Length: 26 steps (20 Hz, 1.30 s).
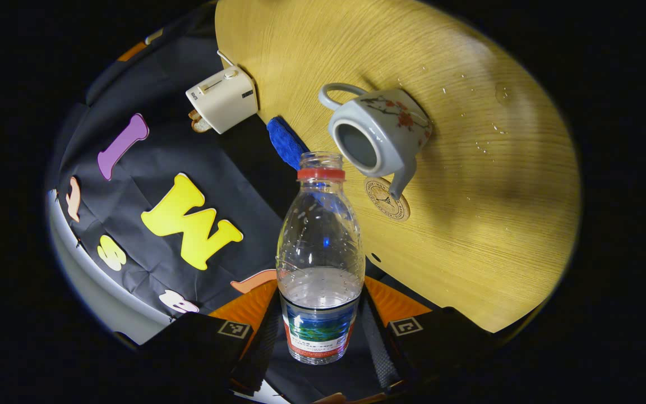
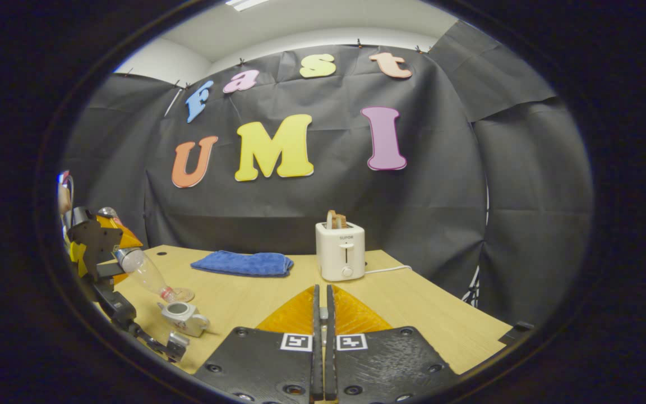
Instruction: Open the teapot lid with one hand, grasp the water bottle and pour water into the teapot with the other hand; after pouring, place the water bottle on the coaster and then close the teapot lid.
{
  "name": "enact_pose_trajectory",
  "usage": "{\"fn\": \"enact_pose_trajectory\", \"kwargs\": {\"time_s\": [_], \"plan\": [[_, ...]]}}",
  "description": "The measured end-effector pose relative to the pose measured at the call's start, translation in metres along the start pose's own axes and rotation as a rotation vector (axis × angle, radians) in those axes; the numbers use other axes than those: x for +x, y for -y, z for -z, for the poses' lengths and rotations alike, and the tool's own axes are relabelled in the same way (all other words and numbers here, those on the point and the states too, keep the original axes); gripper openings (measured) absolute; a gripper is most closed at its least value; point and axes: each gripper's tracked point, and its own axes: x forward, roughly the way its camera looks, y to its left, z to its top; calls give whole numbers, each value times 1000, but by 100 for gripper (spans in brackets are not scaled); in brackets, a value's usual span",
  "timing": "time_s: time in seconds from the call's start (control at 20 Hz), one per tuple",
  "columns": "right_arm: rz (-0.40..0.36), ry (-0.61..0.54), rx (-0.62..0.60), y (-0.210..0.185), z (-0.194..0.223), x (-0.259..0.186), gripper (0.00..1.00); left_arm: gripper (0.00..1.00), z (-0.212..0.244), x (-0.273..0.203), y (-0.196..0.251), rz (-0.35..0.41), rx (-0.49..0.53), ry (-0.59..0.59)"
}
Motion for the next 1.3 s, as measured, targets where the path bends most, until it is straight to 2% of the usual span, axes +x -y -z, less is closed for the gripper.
{"fn": "enact_pose_trajectory", "kwargs": {"time_s": [0.3,0.4,0.45,0.55,0.65,0.75,0.85,1.0,1.2,1.3], "plan": [[11,36,6,12,-15,-8,2,75,-7,-3,3,2,6,5],[15,34,8,15,-15,-9,1,79,-6,-3,6,11,-12,9],[17,34,10,16,-16,-9,1,75,-5,-2,8,23,-34,16],[16,37,16,18,-18,-10,2,75,-5,1,20,93,-105,40],[18,41,23,21,-19,-10,2,75,-5,1,35,146,-202,73],[15,27,36,26,-18,-10,1,75,-6,-2,38,144,-313,89],[-17,23,79,24,-22,-17,1,75,-5,5,45,160,-451,104],[-20,8,122,34,-25,-19,1,76,-7,11,61,209,-662,141],[-33,-5,135,35,-27,-24,1,76,5,21,64,177,-945,172],[-16,-11,119,38,-24,-22,1,76,19,27,55,97,-1103,175]]}}
